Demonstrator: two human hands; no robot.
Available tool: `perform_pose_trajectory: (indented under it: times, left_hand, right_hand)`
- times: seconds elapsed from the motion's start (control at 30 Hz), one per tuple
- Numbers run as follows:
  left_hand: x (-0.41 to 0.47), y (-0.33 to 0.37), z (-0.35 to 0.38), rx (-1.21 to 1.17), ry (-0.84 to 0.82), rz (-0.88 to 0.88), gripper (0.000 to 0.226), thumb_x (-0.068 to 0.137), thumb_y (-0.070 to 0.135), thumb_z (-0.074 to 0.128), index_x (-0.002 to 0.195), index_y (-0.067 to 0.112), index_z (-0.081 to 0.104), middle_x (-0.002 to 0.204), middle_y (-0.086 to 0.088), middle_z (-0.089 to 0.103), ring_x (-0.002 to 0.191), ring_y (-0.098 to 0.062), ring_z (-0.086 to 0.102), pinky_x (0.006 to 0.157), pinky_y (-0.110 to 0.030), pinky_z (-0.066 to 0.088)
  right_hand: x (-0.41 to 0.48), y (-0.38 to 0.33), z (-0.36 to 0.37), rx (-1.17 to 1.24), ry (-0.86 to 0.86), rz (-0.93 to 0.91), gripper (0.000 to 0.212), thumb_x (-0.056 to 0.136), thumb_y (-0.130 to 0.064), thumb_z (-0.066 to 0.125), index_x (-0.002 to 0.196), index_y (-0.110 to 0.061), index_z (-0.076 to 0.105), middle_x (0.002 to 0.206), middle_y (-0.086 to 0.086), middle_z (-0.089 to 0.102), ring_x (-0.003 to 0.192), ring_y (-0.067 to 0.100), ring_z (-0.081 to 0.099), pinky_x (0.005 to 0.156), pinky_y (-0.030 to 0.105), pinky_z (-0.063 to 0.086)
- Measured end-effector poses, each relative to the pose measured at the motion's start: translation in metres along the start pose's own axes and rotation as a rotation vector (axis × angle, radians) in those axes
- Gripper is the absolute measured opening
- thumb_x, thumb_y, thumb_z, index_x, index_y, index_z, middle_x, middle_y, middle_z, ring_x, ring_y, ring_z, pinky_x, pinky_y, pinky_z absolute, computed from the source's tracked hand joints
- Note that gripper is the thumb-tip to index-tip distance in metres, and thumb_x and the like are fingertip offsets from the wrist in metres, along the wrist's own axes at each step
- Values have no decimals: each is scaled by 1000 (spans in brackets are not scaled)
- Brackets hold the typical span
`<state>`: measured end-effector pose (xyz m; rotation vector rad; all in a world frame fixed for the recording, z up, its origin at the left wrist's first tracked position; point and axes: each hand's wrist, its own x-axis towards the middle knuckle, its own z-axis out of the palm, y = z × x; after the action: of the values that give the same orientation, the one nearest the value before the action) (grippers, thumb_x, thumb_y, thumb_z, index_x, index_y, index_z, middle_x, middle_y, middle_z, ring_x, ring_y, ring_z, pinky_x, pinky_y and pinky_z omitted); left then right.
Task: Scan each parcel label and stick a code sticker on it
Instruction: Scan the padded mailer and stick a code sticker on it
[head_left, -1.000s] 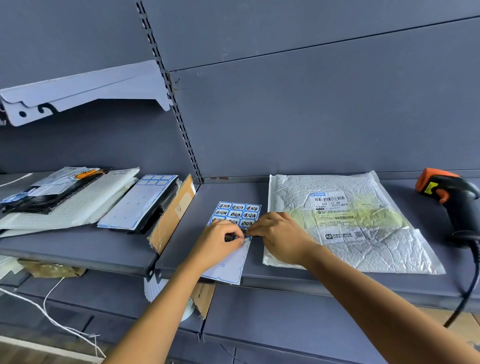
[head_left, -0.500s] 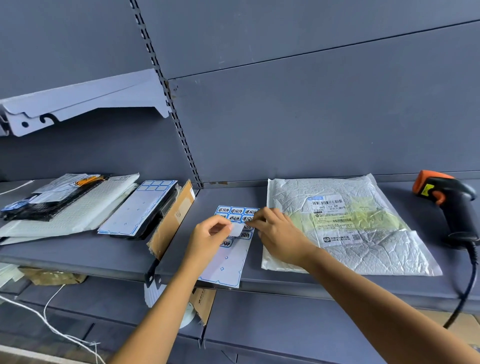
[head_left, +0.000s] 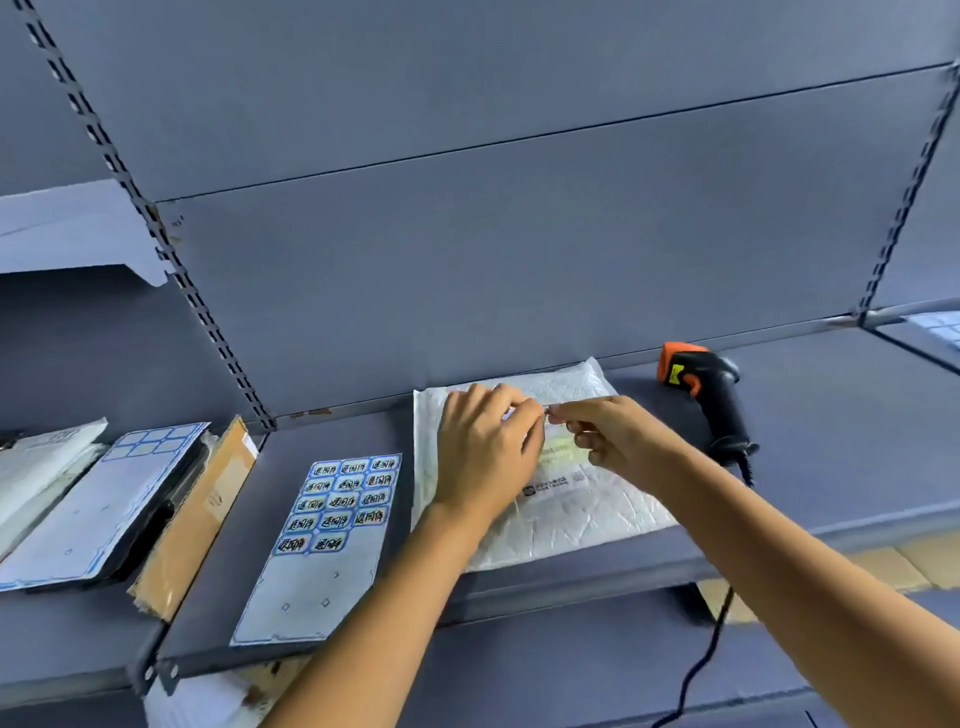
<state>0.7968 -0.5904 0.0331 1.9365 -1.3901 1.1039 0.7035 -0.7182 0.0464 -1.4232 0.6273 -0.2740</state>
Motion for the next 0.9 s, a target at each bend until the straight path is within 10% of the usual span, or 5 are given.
perform_pose_trajectory:
  times: [0.37,0.63,0.9]
  left_hand:
    - [13,25,66,-128,-604,-169,30,88,22,51,114,10,60,108,-9,61,94,-34,58,78,-41,46]
    - [13,25,85,65,-678,-19,50,81,36,55,129,26,55,95,-9,59,82,-32,57,64,-40,46]
    - [4,24,104,132,-540,1,46,76,41,39,108,33,70,77,-3,54,65,-25,52,50,-34,42]
  right_hand:
    - [32,-1,-86,-740,287,-128,14,95,-13,49,83,-10,56,77,5,51,74,18,46,67,18,36]
    - [59,6,-76,-877,284,-84,33,93,-14,50,60,-16,44,67,1,46,78,20,42,58,26,27]
    - [75,13,-81,-759,301,-78,23,87,-16,57,77,3,65,75,11,55,72,20,45,64,27,33]
